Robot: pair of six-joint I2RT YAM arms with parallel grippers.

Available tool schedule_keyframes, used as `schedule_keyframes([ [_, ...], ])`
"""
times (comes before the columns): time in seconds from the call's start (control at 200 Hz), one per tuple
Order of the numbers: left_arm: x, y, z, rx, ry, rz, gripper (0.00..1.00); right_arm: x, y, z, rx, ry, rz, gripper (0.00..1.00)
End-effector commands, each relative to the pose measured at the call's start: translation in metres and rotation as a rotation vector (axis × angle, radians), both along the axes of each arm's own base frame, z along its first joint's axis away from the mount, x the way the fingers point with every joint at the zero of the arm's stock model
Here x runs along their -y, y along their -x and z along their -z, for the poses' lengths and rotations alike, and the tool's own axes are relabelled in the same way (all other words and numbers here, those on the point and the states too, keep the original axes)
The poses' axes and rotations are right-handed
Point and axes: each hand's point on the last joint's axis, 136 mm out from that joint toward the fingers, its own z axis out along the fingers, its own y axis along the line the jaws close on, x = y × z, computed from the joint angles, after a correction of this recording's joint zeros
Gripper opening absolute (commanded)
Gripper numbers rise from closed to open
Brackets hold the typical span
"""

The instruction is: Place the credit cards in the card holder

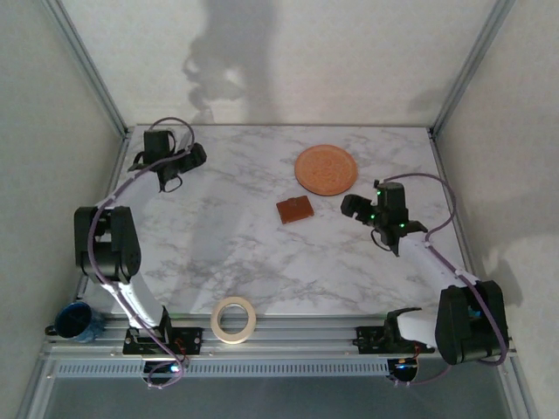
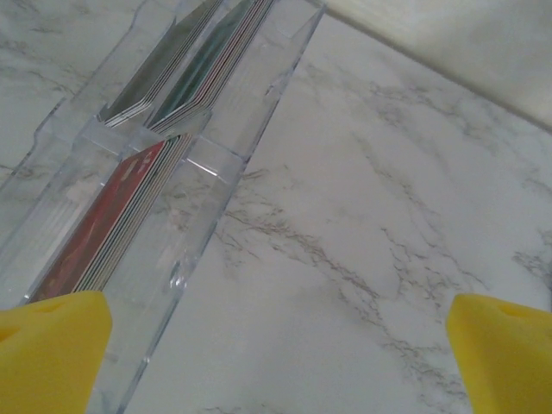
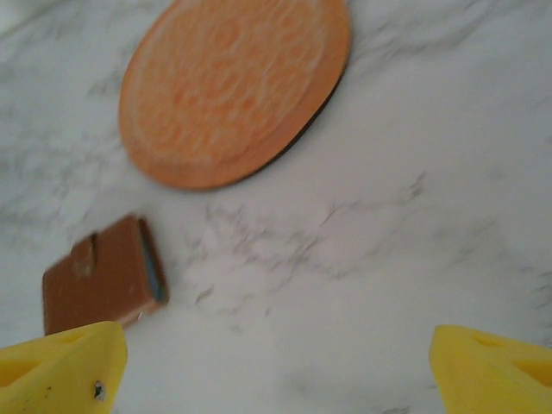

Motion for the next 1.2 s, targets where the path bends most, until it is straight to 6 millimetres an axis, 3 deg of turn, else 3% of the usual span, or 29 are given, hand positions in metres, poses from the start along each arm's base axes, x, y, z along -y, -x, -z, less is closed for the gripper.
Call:
schedule_keyframes([
  [0.0, -0.002, -0.004, 0.001, -0.084, -0.045, 0.046, 0.97, -0.025, 0.002, -0.004, 0.029, -0.029, -0.096, 0.91],
  [0.305, -0.013, -0.023, 0.033, -0.237, -0.181, 0.060, 0.78, -0.035, 0.001, -0.010, 0.022, -0.043, -0.137, 0.91],
  [0.4, -0.007, -0.024, 0.044, -0.273, -0.205, 0.082, 0.70, -0.036, 0.002, -0.009, 0.018, -0.047, -0.138, 0.91],
  [0.561, -0.003, -0.028, 0.048, -0.287, -0.272, 0.090, 0.57, -0.035, 0.002, -0.007, 0.005, -0.037, -0.138, 0.92],
  [0.711, 0.002, -0.026, 0.051, -0.307, -0.301, 0.091, 0.55, -0.035, 0.002, -0.004, -0.003, -0.037, -0.136, 0.92],
  [0.911, 0.003, -0.024, 0.061, -0.334, -0.324, 0.084, 0.39, -0.036, 0.002, 0.001, -0.027, -0.037, -0.131, 0.92],
  [0.986, 0.006, -0.023, 0.060, -0.329, -0.333, 0.088, 0.34, -0.037, 0.001, 0.001, -0.035, -0.039, -0.137, 0.92],
  [1.061, 0.011, -0.023, 0.056, -0.319, -0.343, 0.089, 0.21, -0.039, 0.000, 0.001, -0.043, -0.043, -0.141, 0.92],
  [1.196, 0.040, -0.019, 0.038, -0.280, -0.345, 0.129, 0.21, -0.042, 0.000, 0.000, -0.042, -0.062, -0.147, 0.92],
])
